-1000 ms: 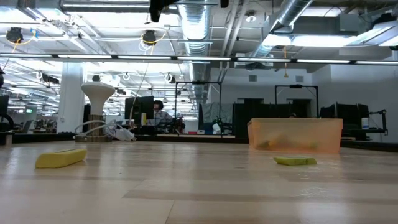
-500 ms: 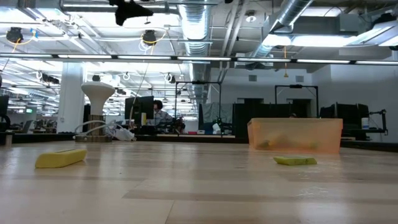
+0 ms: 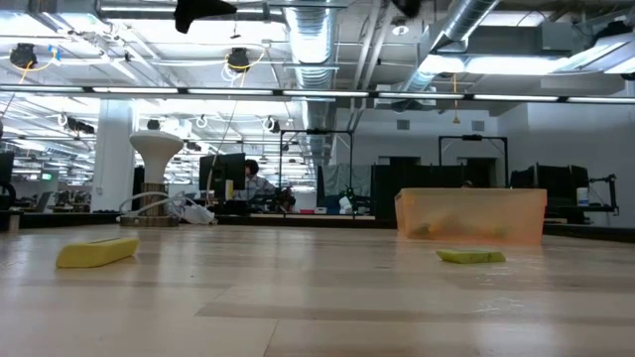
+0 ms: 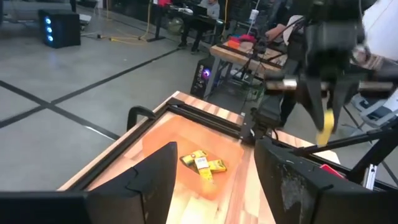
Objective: Pick & Place School Supplies
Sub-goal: Put the yellow eraser into the red bin
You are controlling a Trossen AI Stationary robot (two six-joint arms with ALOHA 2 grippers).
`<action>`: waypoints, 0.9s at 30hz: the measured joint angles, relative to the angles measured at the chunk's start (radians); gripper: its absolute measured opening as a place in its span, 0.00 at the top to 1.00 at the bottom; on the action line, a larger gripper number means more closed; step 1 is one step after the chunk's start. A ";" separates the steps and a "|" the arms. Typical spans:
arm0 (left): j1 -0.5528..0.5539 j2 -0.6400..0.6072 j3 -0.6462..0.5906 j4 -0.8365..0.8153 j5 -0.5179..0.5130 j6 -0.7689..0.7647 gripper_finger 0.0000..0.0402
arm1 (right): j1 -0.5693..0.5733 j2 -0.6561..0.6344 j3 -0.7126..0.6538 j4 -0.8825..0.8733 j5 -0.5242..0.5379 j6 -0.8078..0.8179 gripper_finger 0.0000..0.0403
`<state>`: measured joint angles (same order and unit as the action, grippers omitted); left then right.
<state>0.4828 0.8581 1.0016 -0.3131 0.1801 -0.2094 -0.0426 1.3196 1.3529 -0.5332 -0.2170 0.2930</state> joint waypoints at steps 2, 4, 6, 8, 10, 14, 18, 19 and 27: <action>0.000 0.004 0.000 -0.004 0.013 0.000 0.48 | 0.056 -0.013 0.000 -0.170 -0.009 0.037 0.94; 0.000 0.007 -0.001 0.002 0.014 0.008 0.49 | 0.122 -0.015 0.000 -0.307 -0.011 0.081 0.94; 0.000 0.009 -0.001 -0.002 0.016 0.010 0.49 | 0.194 -0.016 0.000 -0.413 -0.012 0.137 0.94; 0.000 0.012 -0.001 0.002 0.016 0.011 0.49 | 0.269 -0.012 0.000 -0.471 -0.015 0.197 0.94; -0.003 0.020 -0.001 0.004 0.019 0.011 0.49 | 0.348 -0.010 -0.006 -0.527 -0.014 0.259 0.94; -0.009 0.035 -0.001 0.012 0.031 0.021 0.49 | 0.487 -0.018 -0.090 -0.508 0.009 0.448 0.94; -0.028 0.064 -0.001 0.023 0.038 0.022 0.49 | 0.608 -0.036 -0.199 -0.388 0.054 0.657 0.94; -0.034 0.071 -0.001 0.030 0.038 0.022 0.49 | 0.637 -0.038 -0.227 -0.355 0.068 0.710 0.94; -0.063 0.123 -0.001 0.062 0.055 0.014 0.49 | 0.867 -0.039 -0.394 -0.192 0.194 1.093 0.94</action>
<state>0.4198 0.9806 1.0008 -0.2514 0.2352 -0.1953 0.8240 1.2808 0.9591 -0.7254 -0.0226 1.3862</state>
